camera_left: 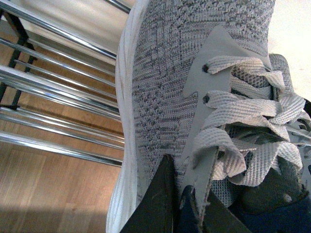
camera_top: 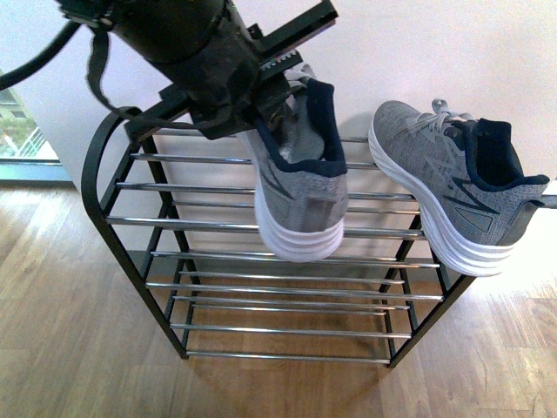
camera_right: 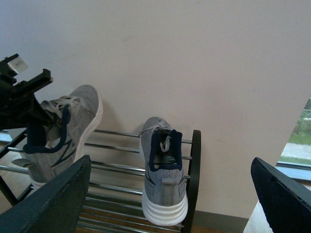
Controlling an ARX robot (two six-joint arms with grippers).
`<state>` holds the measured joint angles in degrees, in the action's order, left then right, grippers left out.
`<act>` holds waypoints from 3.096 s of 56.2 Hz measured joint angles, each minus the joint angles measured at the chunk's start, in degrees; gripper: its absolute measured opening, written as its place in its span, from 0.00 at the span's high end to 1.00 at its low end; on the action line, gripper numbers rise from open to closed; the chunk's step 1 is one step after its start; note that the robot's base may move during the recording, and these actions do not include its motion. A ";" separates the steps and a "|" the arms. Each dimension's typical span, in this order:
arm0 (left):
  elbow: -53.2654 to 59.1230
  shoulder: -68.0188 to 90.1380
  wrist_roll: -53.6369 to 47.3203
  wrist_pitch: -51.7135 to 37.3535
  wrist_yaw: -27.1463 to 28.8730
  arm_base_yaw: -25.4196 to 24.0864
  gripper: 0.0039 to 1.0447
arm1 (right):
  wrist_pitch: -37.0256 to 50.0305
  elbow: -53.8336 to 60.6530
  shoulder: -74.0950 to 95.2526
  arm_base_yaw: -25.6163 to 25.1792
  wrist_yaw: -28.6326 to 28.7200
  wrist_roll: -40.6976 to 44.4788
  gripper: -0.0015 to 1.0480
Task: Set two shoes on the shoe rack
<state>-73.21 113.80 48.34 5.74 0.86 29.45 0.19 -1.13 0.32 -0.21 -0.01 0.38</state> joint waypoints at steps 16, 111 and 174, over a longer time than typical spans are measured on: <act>-11.26 8.81 0.09 3.65 -1.77 3.34 0.99 | 0.00 0.00 0.00 0.00 0.00 0.00 0.09; 17.86 -25.83 -14.71 -3.58 22.10 -3.06 0.15 | 0.00 0.00 0.00 0.07 0.00 0.00 0.09; 71.30 -73.31 -47.76 -44.65 -0.24 -29.00 0.99 | 0.00 0.00 0.00 0.09 -0.02 -0.13 0.09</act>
<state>-1.91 40.49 0.58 -38.92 0.62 0.45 0.19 -1.13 0.32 -0.12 -0.03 0.25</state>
